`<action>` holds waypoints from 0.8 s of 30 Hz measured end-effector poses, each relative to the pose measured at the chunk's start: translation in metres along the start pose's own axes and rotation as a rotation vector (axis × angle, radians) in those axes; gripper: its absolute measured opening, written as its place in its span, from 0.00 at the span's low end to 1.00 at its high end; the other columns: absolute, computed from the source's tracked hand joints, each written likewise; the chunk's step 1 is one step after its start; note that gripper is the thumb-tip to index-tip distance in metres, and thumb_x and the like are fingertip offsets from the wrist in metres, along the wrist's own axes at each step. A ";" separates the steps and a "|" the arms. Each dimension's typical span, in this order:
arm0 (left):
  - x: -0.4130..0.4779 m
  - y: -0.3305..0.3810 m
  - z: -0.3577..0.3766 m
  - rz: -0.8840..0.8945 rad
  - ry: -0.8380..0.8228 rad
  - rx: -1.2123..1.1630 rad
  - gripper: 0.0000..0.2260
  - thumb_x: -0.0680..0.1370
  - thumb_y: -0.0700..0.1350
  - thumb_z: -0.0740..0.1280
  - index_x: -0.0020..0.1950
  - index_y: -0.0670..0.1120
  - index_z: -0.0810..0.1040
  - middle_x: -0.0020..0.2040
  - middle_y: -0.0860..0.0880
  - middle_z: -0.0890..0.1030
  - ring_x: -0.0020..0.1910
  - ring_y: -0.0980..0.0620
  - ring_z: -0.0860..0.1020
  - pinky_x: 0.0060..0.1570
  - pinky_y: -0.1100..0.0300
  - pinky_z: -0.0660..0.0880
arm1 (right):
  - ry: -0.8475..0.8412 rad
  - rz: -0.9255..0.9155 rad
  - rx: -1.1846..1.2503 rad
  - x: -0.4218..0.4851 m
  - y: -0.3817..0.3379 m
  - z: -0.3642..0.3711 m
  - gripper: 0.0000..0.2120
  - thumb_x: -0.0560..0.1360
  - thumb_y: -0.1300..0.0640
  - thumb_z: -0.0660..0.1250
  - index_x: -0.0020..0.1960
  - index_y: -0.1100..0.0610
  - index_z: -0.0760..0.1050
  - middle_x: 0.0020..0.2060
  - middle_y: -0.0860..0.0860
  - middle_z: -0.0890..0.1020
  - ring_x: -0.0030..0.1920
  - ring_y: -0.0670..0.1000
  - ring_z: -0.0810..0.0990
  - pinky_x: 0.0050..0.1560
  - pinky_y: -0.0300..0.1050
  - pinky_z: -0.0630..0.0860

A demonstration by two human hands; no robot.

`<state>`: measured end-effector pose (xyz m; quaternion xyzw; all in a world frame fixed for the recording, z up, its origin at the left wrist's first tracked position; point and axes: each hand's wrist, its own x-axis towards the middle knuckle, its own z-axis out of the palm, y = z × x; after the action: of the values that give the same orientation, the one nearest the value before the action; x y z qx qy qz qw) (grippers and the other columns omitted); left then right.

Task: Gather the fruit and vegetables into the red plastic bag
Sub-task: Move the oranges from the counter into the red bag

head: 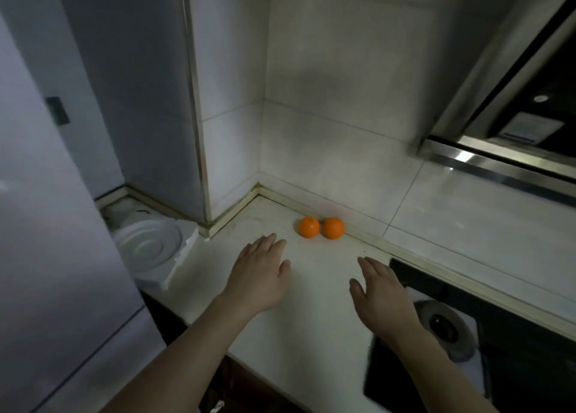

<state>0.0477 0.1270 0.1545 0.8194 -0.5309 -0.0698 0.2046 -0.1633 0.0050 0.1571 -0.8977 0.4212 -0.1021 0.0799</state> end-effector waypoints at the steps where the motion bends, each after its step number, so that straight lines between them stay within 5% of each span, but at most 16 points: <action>1: 0.012 -0.003 0.004 -0.001 -0.013 0.001 0.24 0.82 0.54 0.52 0.78 0.50 0.57 0.79 0.49 0.56 0.77 0.50 0.53 0.76 0.52 0.51 | -0.004 0.011 0.004 0.013 0.003 0.007 0.28 0.80 0.45 0.54 0.76 0.57 0.58 0.74 0.53 0.64 0.73 0.53 0.60 0.72 0.47 0.58; 11: 0.166 -0.021 0.063 0.000 -0.100 0.006 0.21 0.83 0.50 0.53 0.75 0.47 0.62 0.78 0.46 0.59 0.76 0.49 0.57 0.73 0.54 0.54 | -0.157 0.015 0.019 0.169 0.049 0.075 0.29 0.80 0.44 0.53 0.76 0.57 0.56 0.74 0.53 0.63 0.73 0.53 0.59 0.72 0.49 0.59; 17: 0.253 -0.038 0.114 -0.002 -0.171 0.016 0.25 0.83 0.53 0.54 0.78 0.47 0.56 0.78 0.47 0.57 0.77 0.48 0.55 0.75 0.52 0.53 | -0.207 0.014 -0.003 0.254 0.082 0.111 0.28 0.80 0.46 0.55 0.75 0.58 0.58 0.72 0.54 0.66 0.71 0.55 0.63 0.69 0.49 0.63; 24: 0.317 -0.050 0.169 0.028 -0.205 0.014 0.28 0.79 0.56 0.61 0.75 0.46 0.61 0.75 0.47 0.64 0.72 0.48 0.63 0.69 0.54 0.62 | -0.264 0.034 -0.020 0.315 0.105 0.153 0.32 0.76 0.44 0.62 0.75 0.55 0.58 0.72 0.52 0.66 0.71 0.53 0.64 0.67 0.47 0.65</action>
<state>0.1689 -0.1840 0.0129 0.8018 -0.5610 -0.1467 0.1443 -0.0059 -0.2959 0.0218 -0.8968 0.4232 0.0226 0.1275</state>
